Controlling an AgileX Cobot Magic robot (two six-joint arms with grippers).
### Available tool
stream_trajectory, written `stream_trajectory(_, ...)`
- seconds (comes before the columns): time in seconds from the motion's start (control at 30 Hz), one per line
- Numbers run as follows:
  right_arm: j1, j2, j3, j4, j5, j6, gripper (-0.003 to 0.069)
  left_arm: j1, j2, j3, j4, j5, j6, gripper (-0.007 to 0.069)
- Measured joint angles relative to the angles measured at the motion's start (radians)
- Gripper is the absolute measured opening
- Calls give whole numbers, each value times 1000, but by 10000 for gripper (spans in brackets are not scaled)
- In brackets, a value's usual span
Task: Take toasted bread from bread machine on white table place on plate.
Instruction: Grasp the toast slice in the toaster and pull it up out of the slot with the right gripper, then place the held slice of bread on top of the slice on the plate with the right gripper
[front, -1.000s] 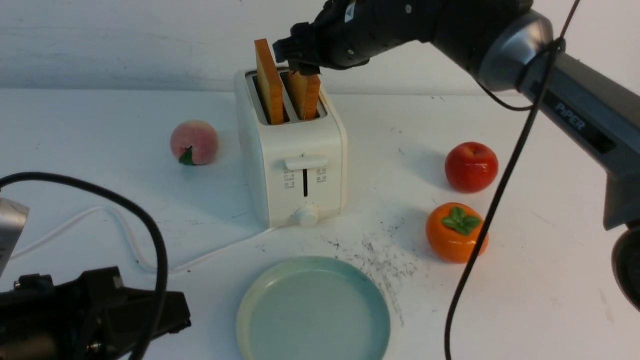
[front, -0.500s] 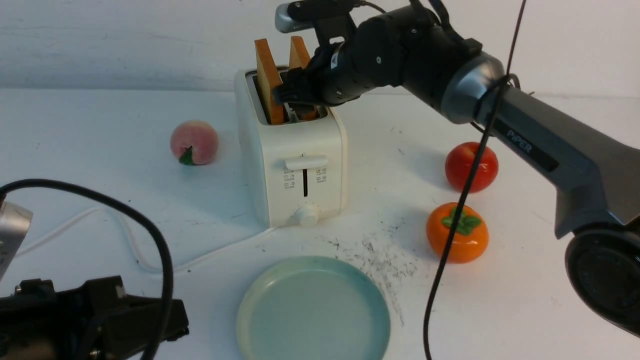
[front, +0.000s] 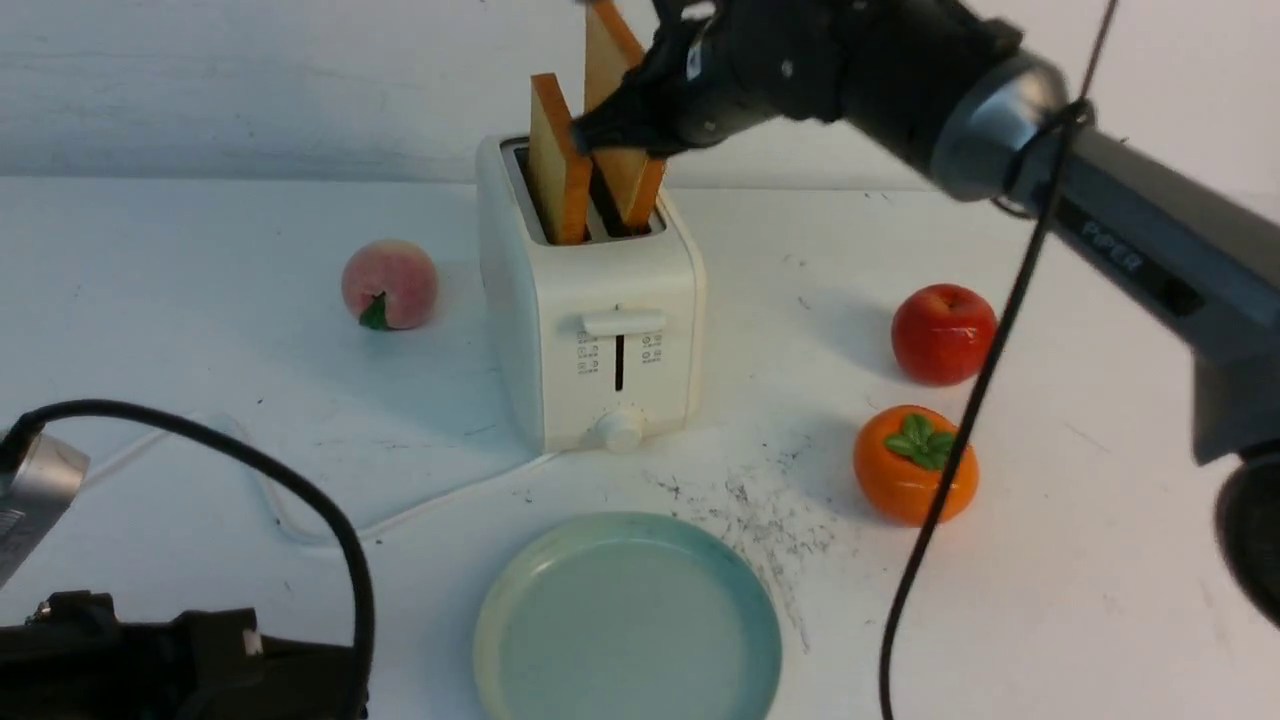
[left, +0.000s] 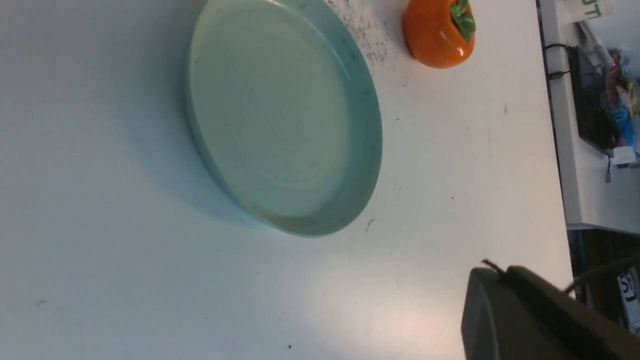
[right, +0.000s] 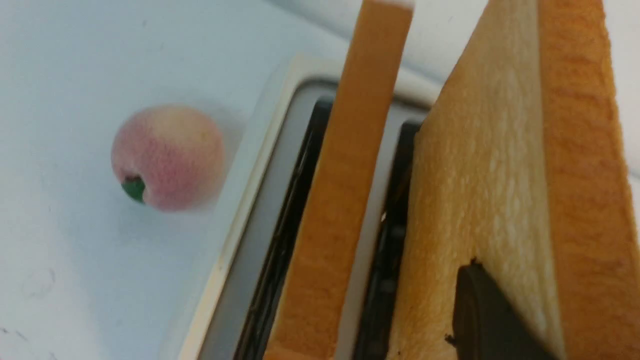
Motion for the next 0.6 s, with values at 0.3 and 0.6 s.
stream_trajectory(0.3, -2, -351, -14, -68, 388, -19, 115, 0, 0, 0, 46, 3, 0, -4)
stream_trajectory(0.6, -5, -486, 173, 3, 544, -88, 115, 0, 0, 0, 113, 6, 0, 0)
